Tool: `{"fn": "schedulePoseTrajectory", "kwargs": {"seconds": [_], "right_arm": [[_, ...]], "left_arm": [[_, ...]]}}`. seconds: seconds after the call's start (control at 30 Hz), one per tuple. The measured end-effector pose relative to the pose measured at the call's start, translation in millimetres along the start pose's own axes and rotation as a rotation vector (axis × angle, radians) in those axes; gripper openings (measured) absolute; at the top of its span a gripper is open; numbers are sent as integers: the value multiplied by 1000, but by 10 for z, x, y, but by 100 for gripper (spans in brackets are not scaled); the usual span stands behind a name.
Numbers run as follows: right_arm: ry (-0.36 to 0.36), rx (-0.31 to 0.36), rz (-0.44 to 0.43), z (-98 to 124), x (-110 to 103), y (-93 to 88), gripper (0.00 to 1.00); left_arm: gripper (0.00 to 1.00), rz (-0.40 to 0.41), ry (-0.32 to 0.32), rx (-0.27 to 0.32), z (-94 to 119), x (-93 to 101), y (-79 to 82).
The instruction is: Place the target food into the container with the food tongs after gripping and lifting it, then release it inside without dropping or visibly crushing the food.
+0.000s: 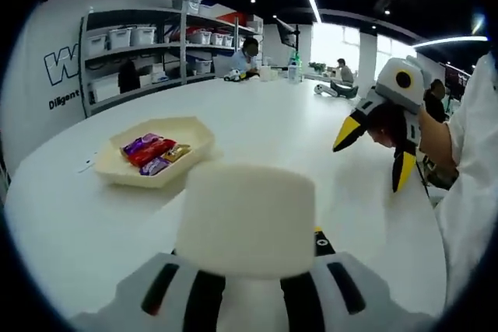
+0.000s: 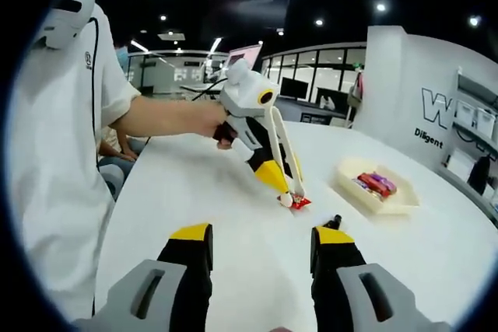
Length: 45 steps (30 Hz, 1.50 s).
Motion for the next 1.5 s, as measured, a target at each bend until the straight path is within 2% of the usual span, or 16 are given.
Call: {"fn": "schedulePoseTrajectory", "kwargs": {"seconds": [0.87,1.17,1.5], "right_arm": [[2,7,-18,17,14,-35,46],[-2,12,-22,40,19,-36,46],[-7,19,-20,64,27,-14,46]], "left_arm": [[18,46,-26,-8,-8,-84,34],[18,37,-57,7,29,-87,189],[18,-15,-75,1,41,-118,419]]}}
Point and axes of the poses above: the point that each gripper's makers call its tool centre point, and the gripper's own axes: z roughly backward along the fingers, x roughly to its right, y roughly out of its top, the point moved 3 cm from there along z, roughly backward along the fingers, and after that the axes turned 13 degrees about -y, right-handed, at the moved point
